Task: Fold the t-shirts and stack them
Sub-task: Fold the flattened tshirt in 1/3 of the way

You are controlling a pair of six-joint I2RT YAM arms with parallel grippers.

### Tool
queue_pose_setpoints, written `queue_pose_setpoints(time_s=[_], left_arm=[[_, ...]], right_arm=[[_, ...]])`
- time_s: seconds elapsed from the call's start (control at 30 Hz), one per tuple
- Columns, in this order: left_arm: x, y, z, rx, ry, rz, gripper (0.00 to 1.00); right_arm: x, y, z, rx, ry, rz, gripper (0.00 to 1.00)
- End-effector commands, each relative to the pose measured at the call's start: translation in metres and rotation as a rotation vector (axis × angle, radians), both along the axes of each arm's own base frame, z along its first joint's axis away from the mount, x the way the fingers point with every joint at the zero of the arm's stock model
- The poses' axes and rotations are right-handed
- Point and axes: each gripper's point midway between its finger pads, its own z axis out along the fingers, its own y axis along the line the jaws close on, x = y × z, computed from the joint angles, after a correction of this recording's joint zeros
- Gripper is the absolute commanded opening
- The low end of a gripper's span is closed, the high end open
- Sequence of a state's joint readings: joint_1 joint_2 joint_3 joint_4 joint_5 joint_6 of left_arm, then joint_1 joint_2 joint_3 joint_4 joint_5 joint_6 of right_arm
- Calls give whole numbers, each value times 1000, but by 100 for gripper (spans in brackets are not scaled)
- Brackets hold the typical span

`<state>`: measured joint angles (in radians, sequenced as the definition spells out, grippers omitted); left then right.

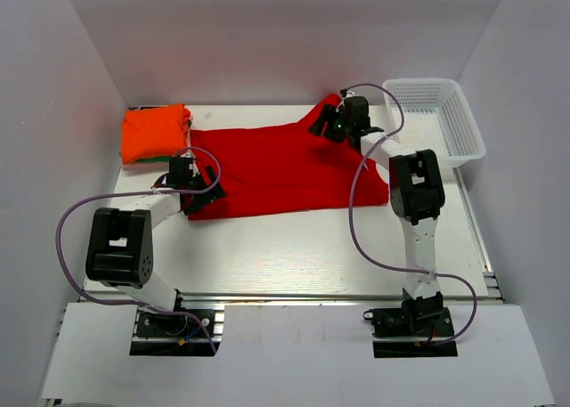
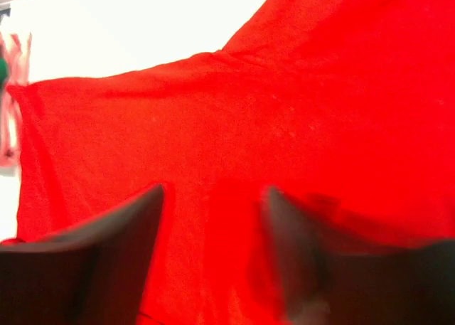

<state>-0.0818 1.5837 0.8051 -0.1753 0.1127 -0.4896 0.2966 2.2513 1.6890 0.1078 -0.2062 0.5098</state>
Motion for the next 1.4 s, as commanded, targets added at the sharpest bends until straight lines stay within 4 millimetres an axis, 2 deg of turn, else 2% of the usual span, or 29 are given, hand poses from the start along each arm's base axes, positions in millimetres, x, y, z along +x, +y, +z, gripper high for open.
queue_pose_setpoints(time_s=[0.0, 0.03, 0.07, 0.1, 0.13, 0.17, 0.2, 0.33, 0.4, 0.43, 0.5, 0.57, 0.7, 0.73, 0.77, 0.8, 0.83, 0.87, 0.9, 0.97, 1.03, 1.1, 1.17, 1.2, 1.23, 1.27, 1.3, 1.33, 1.37], left_arm=[[-26, 4, -20, 24, 113, -2, 100], [-25, 4, -16, 23, 102, -2, 100], [-25, 6, -17, 32, 101, 4, 100], [-26, 6, -13, 32, 98, 4, 100], [-24, 6, -9, 31, 85, 4, 100], [-24, 8, -9, 39, 84, 10, 100], [-23, 8, -5, 38, 70, 11, 100], [-22, 8, -2, 37, 61, 11, 100], [-20, 5, -2, 28, 63, 4, 100], [-20, 4, -2, 20, 64, -2, 100], [-16, -5, 0, -19, 47, -30, 100], [-13, -11, 2, -46, 40, -49, 100], [-20, -12, -3, -54, 74, -56, 100], [-26, -12, -10, -52, 101, -55, 100], [-31, -11, -14, -51, 120, -54, 100], [-37, -12, -15, -58, 134, -59, 100], [-50, -13, -24, -67, 167, -65, 100], [-57, -14, -22, -75, 171, -71, 100], [-75, -15, -31, -84, 216, -75, 100], [-97, -17, -36, -105, 267, -75, 100], [-132, -13, -43, -99, 338, -51, 100], [-165, -6, -54, -90, 412, 22, 100], [-199, -2, -50, -91, 472, 79, 100], [-199, -3, -47, -105, 448, 101, 100], [-207, -7, -43, -121, 449, 100, 100], [-201, -11, -28, -163, 369, 117, 100], [-202, -14, -22, -190, 343, 119, 100], [-208, -14, -17, -200, 342, 135, 100], [-194, -13, 6, -212, 233, 146, 100]], right_arm=[[9, 13, 31, 38, -65, 53, 72], [7, 13, 30, 24, -70, 54, 86], [4, 11, 52, 23, -105, 52, 90], [-8, 3, 35, -2, -68, 48, 90], [-14, -2, 32, -40, -77, 52, 90], [-21, -6, 63, -41, -131, 45, 90], [-42, -21, 27, -91, -49, 21, 90], [-101, -56, 11, -143, 19, -52, 90], [-121, -65, -3, -164, 65, -73, 90], [-129, -64, -6, -164, 83, -63, 90], [-145, -68, -31, -163, 158, -60, 90], [-151, -67, -42, -154, 206, -64, 90], [-173, -77, -76, -174, 332, -93, 90], [-186, -79, -84, -176, 362, -90, 90], [-191, -80, -80, -168, 359, -97, 90], [-208, -85, -91, -158, 412, -128, 90], [-221, -88, -87, -149, 413, -134, 90], [-230, -89, -87, -136, 425, -142, 90], [-251, -90, -97, -115, 486, -166, 90], [-280, -91, -92, -72, 510, -163, 90], [-321, -101, -105, -73, 566, -183, 90], [-350, -103, -98, -44, 570, -158, 90], [-389, -112, -109, -53, 630, -162, 90], [-390, -112, -98, -44, 599, -157, 90], [-397, -114, -98, -52, 594, -142, 90], [-392, -112, -82, -23, 518, -131, 90], [-404, -114, -81, -35, 549, -116, 90], [-405, -112, -75, -33, 526, -86, 90], [-401, -108, -60, -11, 457, -61, 90]])
